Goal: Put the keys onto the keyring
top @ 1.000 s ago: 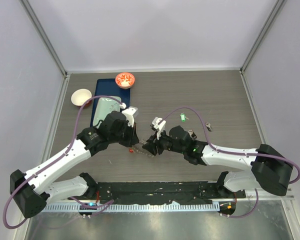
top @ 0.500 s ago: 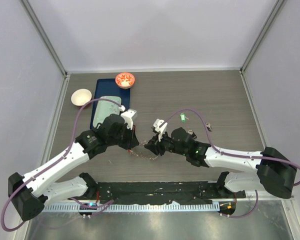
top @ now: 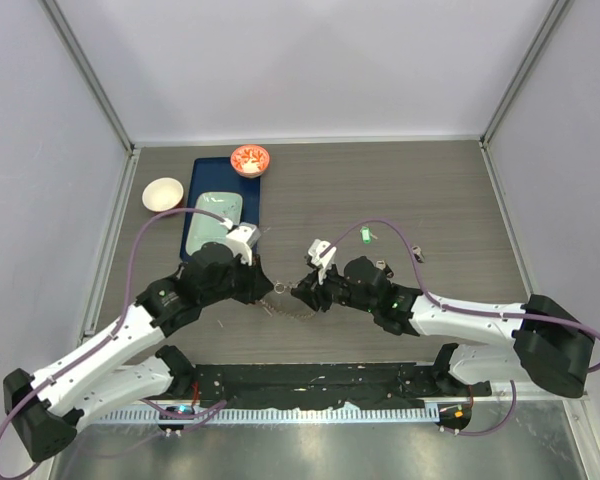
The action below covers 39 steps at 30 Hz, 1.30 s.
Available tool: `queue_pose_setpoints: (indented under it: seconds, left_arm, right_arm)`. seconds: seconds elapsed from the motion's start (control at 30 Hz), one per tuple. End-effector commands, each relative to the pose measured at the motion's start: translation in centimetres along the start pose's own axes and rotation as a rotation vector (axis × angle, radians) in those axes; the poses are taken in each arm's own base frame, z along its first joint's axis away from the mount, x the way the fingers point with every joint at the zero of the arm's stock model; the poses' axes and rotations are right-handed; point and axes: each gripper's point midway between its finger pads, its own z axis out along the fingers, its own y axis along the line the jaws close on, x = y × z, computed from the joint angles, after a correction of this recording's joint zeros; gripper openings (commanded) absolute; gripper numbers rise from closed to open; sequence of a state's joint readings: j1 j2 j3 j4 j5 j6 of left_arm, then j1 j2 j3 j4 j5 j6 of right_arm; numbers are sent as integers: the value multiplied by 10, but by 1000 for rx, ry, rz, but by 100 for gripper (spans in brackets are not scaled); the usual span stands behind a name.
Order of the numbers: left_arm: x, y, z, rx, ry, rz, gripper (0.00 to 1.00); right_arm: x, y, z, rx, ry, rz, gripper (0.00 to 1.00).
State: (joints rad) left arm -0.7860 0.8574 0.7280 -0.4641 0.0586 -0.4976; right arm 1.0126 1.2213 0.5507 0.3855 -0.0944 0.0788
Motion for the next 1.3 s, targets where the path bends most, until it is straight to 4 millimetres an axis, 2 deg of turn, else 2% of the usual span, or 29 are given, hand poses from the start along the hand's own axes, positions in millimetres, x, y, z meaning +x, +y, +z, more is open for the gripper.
queue_pose_setpoints:
  seconds: [0.0,0.2,0.3,0.63,0.83,0.97,1.07,1.2,1.27]
  left_arm:
    - [-22,7,-12,-41,-133,-20,27]
    - [-28,7,-16,-52,-173,-66,48]
    - [-31,4,-12,-48,-170,-101,55]
    - [-32,-10,11,-18,-98,-208,57]
    - [-33,-12,24,24,-154,-265,54]
    - [-38,-14,25,42,-190,-271,51]
    - [-38,-9,23,26,-202,-257,51]
    - [-41,-2,12,2,-253,-246,51]
    - [-38,3,10,-9,-264,-243,51]
  right_arm:
    - [-14,-9,-3,41,-61,-20,1]
    - [-13,-9,-4,39,-73,-32,1]
    - [-8,-11,-5,46,-71,-39,1]
    - [-10,-14,-11,63,-92,-58,1]
    - [-8,-14,-10,68,-92,-38,1]
    - [-6,-18,-9,89,-87,-12,1]
    - [-6,-28,-9,157,-79,17,1]
    - [-17,-42,-17,243,-113,40,1]
    - [-14,-50,-18,289,-101,68,1]
